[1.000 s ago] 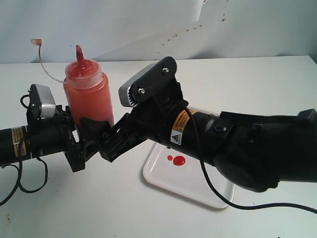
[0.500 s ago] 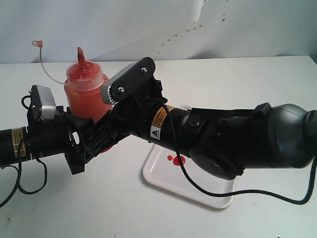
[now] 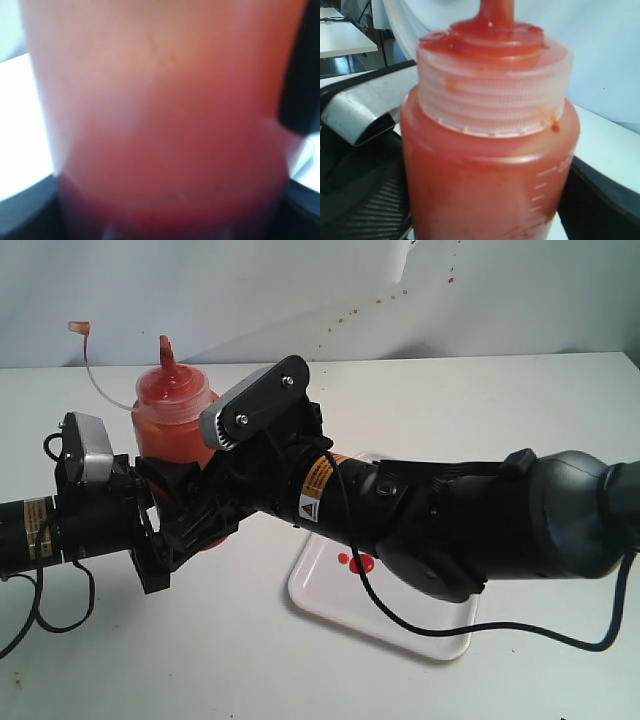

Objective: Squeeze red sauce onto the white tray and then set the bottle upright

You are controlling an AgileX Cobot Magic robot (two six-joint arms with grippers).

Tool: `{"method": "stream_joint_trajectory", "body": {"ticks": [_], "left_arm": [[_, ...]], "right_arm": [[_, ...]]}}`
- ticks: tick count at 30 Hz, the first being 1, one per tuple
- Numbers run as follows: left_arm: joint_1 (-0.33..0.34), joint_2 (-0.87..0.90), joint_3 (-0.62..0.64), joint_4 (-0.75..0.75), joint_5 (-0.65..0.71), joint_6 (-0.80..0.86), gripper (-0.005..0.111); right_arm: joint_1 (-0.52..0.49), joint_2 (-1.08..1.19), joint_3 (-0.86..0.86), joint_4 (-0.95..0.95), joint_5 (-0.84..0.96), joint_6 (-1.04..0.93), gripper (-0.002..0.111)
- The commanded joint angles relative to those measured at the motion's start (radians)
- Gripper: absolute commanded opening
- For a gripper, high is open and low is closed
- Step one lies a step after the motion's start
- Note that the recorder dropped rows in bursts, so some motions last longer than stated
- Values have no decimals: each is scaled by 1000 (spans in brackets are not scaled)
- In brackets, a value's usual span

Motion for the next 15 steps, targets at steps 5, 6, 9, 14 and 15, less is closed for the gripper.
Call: {"method": "stream_joint_trajectory", "body": {"ticks": [5, 6, 9, 14, 15], "left_arm": [[1, -13, 1, 0, -55, -3, 0], [1, -13, 1, -5, -55, -3, 0], [1, -13, 1, -29, -55, 27, 1], [1, -13, 1, -83, -33, 50, 1], [1, -13, 1, -103, -20, 50, 1]], "right_arm": [[2, 2, -7, 8, -16, 4, 0], [2, 2, -7, 10, -16, 4, 0], [0, 2, -7, 24, -16, -3, 0], [0, 2, -7, 69, -16, -75, 0], [0, 2, -7, 69, -16, -84, 0]]}}
